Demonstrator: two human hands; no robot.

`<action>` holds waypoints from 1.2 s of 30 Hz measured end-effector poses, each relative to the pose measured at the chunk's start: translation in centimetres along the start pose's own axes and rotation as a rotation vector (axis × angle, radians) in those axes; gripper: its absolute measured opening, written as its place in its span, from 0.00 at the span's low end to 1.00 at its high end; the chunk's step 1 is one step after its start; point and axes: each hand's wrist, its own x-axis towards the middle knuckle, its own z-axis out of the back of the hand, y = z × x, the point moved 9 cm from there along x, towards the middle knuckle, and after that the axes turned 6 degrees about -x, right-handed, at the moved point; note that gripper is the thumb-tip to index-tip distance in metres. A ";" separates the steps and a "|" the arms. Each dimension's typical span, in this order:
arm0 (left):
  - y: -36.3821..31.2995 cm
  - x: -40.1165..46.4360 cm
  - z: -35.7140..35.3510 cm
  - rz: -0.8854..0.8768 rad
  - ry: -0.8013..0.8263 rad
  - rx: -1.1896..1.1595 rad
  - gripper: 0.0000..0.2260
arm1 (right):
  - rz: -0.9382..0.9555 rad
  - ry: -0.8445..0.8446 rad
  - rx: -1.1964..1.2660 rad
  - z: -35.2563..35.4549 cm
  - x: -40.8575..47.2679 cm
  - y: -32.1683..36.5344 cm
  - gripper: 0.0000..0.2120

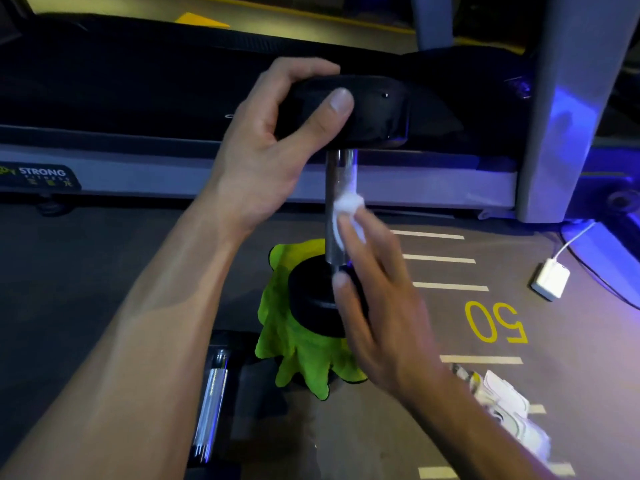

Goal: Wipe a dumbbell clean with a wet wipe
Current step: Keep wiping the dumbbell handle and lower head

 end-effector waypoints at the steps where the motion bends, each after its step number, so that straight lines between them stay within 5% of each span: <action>1: 0.1 0.0 0.1 -0.002 -0.008 -0.013 0.15 | 0.006 0.017 -0.016 -0.1 -0.7 0.0 0.24; 7: 0.0 0.0 0.0 0.002 -0.003 0.015 0.13 | -0.042 -0.073 -0.038 1.4 4.1 0.4 0.23; 18: 0.5 -0.2 0.6 0.014 -0.057 0.002 0.13 | -0.050 0.048 -0.105 1.3 -1.9 -0.7 0.17; 26: 0.1 -0.3 -0.1 0.014 -0.036 0.040 0.14 | -0.029 0.368 -0.517 -4.5 -0.1 4.0 0.22; 36: -0.1 -0.3 -0.2 0.004 0.006 -0.002 0.15 | -0.138 0.114 0.054 0.4 0.0 -0.2 0.11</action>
